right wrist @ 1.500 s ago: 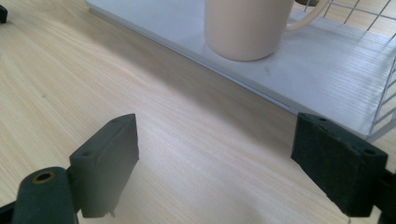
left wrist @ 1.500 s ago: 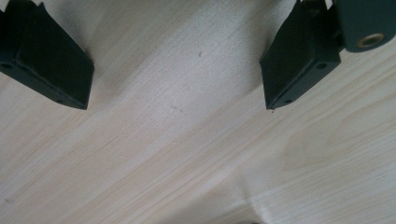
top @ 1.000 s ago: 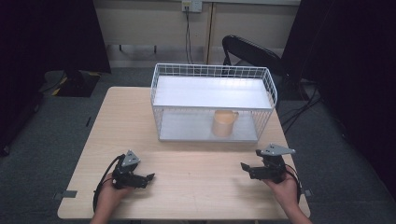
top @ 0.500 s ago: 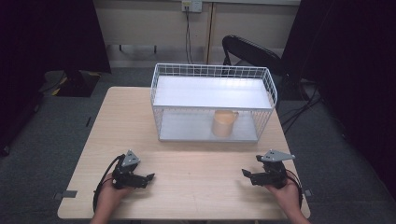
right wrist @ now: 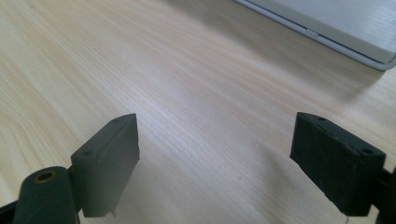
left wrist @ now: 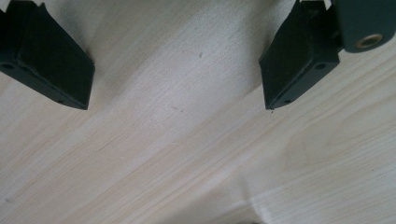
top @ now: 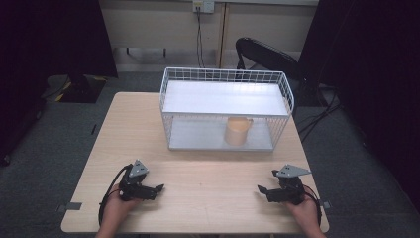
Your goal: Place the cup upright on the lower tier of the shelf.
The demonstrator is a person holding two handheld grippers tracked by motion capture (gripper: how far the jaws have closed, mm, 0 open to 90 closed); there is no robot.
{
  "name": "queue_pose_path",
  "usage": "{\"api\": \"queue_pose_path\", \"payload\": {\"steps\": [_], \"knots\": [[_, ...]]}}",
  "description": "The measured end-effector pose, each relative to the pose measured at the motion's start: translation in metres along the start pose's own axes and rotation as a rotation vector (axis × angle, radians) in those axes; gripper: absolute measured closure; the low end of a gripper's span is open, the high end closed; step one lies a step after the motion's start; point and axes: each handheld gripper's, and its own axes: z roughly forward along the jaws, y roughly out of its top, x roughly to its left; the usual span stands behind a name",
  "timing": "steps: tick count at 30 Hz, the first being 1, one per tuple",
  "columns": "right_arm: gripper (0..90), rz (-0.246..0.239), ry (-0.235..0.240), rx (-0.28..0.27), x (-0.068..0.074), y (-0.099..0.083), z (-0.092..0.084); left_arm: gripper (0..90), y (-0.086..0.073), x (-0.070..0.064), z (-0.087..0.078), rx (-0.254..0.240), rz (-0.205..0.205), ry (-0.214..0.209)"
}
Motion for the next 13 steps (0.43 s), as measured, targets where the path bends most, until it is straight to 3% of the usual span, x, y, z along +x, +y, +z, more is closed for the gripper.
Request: {"api": "queue_pose_path", "payload": {"steps": [13], "knots": [[15.0, -0.026, -0.004, 0.025, 0.0001, -0.0065, 0.0064, 9.4, 0.0, 0.0, 0.0, 0.0, 0.0, 0.0]]}}
